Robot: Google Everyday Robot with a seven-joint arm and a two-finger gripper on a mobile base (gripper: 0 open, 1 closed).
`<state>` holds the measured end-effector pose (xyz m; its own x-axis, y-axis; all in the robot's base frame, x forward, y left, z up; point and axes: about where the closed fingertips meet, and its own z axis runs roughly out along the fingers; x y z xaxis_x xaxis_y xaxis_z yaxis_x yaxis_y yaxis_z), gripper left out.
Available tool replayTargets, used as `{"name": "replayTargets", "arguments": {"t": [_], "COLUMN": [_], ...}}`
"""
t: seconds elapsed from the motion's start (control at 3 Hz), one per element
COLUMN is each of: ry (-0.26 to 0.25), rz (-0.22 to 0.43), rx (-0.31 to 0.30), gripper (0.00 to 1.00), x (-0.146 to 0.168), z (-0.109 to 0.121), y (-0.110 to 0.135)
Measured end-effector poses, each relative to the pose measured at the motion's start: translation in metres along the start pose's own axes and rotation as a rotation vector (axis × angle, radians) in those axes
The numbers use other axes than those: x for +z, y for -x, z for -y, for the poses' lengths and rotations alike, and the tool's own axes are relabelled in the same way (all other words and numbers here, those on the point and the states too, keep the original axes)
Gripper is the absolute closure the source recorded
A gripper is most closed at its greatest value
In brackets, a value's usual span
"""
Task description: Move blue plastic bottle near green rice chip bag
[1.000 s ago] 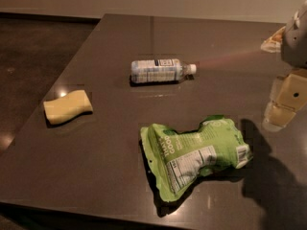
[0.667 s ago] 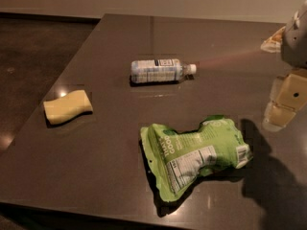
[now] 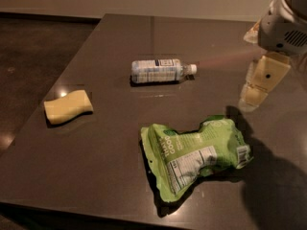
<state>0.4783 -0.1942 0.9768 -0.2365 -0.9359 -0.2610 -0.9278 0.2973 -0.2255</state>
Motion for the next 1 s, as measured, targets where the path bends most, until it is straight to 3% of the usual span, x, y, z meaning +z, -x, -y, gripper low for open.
{"name": "replayTargets", "arguments": {"t": [1.0], "ry": [-0.015], "rz": [0.06], "rx": [0.06], "gripper": [0.0], "x": [0.061], "z": [0.081], "y": [0.052]}}
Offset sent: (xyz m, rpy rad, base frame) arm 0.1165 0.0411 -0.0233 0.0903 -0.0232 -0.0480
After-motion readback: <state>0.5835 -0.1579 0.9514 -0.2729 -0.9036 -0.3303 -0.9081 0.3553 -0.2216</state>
